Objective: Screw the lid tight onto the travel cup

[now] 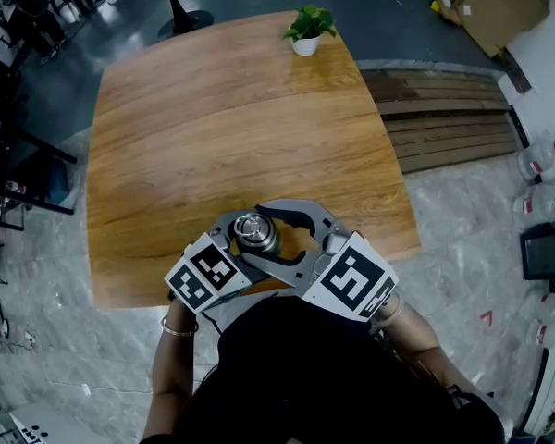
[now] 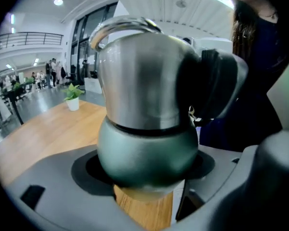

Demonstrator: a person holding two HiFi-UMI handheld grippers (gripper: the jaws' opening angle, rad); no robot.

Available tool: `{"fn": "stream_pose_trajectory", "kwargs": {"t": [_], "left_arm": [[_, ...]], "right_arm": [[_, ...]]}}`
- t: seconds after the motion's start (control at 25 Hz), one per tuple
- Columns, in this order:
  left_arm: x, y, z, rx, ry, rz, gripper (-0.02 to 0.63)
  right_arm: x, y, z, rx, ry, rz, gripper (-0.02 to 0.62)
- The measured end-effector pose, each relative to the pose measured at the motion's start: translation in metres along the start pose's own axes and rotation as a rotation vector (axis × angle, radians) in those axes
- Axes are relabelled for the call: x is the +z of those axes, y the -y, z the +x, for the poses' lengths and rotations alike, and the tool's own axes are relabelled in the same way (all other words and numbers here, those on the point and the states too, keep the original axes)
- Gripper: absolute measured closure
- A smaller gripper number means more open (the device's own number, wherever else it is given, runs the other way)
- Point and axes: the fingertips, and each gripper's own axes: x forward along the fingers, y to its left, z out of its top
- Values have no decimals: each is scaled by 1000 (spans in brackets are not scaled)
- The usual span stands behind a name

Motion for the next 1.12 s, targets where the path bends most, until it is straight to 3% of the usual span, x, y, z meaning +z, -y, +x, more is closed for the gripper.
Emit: {"fn": "stream_pose_trajectory", "kwargs": {"t": [0.12, 0.32, 0.44, 0.56, 0.8, 0.92, 1.0, 1.12], "left_arm": [[-2, -5, 0, 29, -4, -5, 206], [4, 22, -7, -165, 86, 33, 206], [10, 32, -8, -222, 101, 61, 206], [12, 23, -7, -170, 98, 33, 206], [4, -12, -2, 52, 23, -25, 206], [2, -19, -1, 107, 9, -51, 206], [3, -11, -2, 49, 37, -54, 206], [10, 15, -7, -126, 98, 12, 206]], "right_arm": [[-2, 2, 2, -1, 1, 27, 336], [5, -13, -7, 196, 46, 118, 334], [9, -18, -10, 255, 61, 123, 336], [13, -12, -8, 187, 68, 97, 336], [5, 7, -1, -13, 37, 50, 347], [4, 10, 0, -32, 33, 47, 350], [6, 7, 0, 15, 52, 79, 350], [6, -10, -4, 178, 55, 128, 348]]}}
